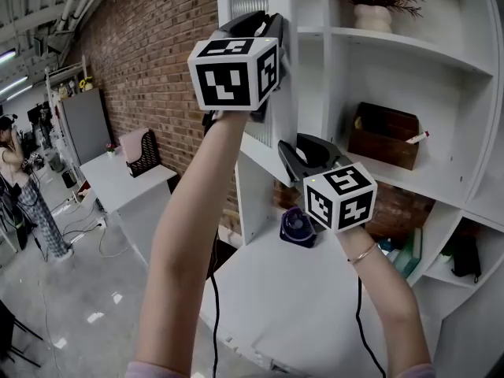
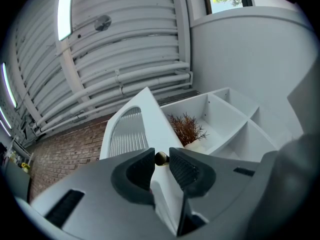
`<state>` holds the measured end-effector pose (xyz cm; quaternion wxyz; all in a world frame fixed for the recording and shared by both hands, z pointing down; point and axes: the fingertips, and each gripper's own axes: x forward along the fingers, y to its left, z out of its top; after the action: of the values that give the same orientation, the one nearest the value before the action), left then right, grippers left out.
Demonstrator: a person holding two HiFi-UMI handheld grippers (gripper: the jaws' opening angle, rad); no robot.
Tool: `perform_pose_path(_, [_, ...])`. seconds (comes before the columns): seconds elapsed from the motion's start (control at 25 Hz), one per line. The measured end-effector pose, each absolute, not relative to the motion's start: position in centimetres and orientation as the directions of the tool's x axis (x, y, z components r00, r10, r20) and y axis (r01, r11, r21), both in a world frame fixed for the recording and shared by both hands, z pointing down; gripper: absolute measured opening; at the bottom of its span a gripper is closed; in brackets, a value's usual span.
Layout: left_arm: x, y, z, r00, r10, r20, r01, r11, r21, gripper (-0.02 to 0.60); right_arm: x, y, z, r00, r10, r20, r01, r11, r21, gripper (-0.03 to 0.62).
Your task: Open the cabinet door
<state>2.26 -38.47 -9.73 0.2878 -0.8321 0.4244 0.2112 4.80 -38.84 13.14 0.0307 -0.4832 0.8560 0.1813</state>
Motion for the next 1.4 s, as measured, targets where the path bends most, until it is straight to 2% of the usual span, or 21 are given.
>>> perform_pose_path(1.4, [-8.9,-35.6,-10.0,0.484,-0.624,-0.613,-0.875,-0.354,-0.331,0.063,-6.8,-34.8,13.2,-0.737,-0.632,-0.240,-0.671,0.638,0.379,0.129])
